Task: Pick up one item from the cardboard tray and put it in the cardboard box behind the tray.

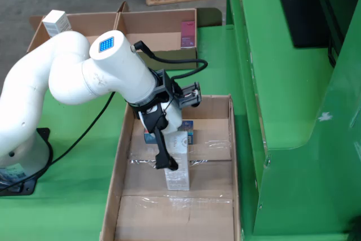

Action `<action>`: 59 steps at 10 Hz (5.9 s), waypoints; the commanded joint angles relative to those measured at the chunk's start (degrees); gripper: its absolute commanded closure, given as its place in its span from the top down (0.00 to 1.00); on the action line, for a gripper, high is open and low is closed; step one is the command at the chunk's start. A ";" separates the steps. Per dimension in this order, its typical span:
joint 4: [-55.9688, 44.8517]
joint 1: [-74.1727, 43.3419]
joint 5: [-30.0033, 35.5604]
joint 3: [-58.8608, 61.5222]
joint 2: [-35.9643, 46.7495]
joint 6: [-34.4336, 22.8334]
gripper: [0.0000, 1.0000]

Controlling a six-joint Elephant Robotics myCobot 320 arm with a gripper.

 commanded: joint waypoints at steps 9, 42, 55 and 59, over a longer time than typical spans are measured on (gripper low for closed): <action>-10.96 0.08 0.05 1.49 2.25 -0.21 1.00; 0.79 1.18 -1.88 1.49 -0.26 -0.02 1.00; 0.79 1.18 -1.88 1.49 -0.26 -0.02 0.50; 0.79 1.18 -1.88 1.49 -0.26 -0.02 0.10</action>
